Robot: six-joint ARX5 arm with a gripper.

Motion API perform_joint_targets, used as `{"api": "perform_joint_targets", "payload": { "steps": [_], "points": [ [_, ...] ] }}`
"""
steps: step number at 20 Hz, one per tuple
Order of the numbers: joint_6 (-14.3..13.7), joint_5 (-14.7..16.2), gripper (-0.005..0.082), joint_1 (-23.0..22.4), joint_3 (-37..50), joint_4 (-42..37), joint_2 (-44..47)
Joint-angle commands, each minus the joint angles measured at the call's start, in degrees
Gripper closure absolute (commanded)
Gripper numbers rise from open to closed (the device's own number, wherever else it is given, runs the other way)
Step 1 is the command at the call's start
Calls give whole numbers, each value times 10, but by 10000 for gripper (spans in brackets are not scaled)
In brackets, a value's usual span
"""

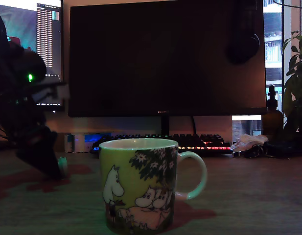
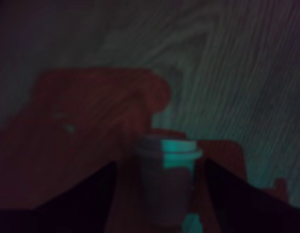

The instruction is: Pick up the coffee capsules on the table and drop them inside the coffee cup

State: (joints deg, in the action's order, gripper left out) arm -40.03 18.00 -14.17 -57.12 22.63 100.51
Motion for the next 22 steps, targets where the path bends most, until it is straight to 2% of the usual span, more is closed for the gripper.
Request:
{"api": "perform_joint_targets", "payload": {
  "steps": [1, 6, 12, 19, 22],
  "points": [
    [-6, 0, 257, -4, 0, -1, 12],
    [-5, -1, 335, -4, 0, 0, 12],
    [-5, -19, 528, -3, 0, 2, 10],
    [0, -35, 542, -3, 0, 5, 7],
    [16, -43, 541, -3, -3, 9, 2]
  ]
}}
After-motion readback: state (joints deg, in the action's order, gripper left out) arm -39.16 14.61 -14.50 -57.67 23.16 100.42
